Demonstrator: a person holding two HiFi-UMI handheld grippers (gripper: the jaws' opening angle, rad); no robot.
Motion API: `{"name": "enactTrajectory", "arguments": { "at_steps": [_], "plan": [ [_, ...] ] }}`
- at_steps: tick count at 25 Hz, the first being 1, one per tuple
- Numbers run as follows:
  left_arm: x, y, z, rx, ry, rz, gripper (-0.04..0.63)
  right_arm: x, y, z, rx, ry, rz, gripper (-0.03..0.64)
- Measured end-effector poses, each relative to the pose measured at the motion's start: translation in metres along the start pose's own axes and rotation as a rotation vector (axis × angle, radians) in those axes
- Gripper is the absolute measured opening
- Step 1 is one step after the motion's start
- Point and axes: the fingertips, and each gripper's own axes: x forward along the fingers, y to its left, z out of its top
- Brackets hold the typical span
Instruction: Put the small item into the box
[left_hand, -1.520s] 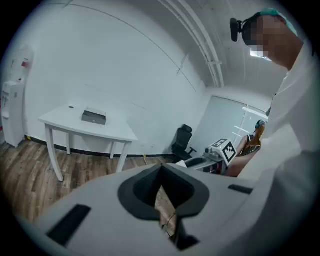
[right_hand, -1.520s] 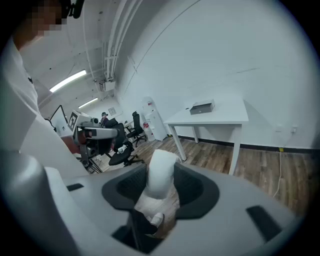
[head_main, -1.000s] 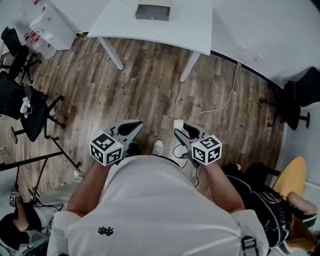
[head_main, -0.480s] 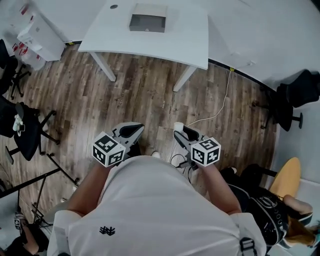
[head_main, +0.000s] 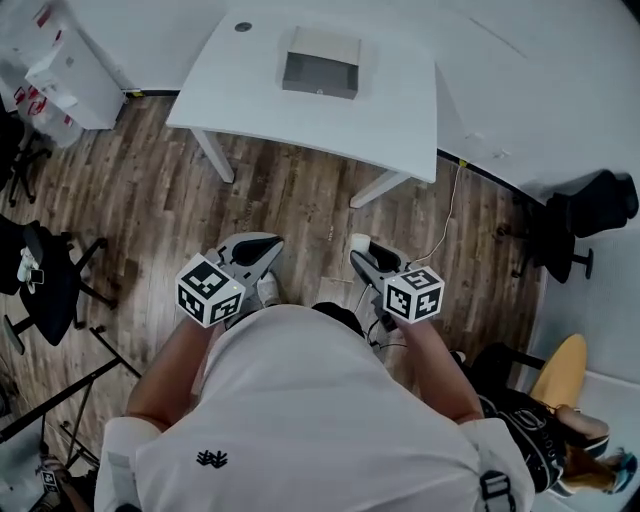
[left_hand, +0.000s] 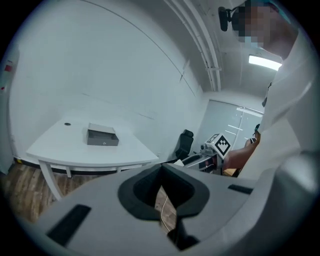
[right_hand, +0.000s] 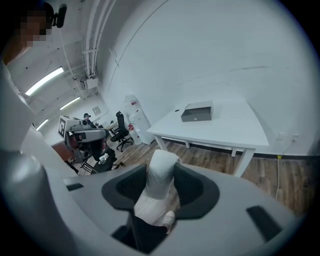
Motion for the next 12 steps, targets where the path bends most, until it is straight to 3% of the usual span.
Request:
{"name": "enactTrajectory", "arguments": {
  "at_steps": [7,12],
  "plan": [
    [-0.007,0.051,0.0,-0.059,0.001,0.018,0.006,0.049,0.003,0.046,-0.012,0.023,0.007,0.176],
    [0.016,0.086,0.015,-0.073,-0.003,0.044,0.006,0.077,-0.026,0.076,-0.023,0.046,0.019,0.176]
  ]
}}
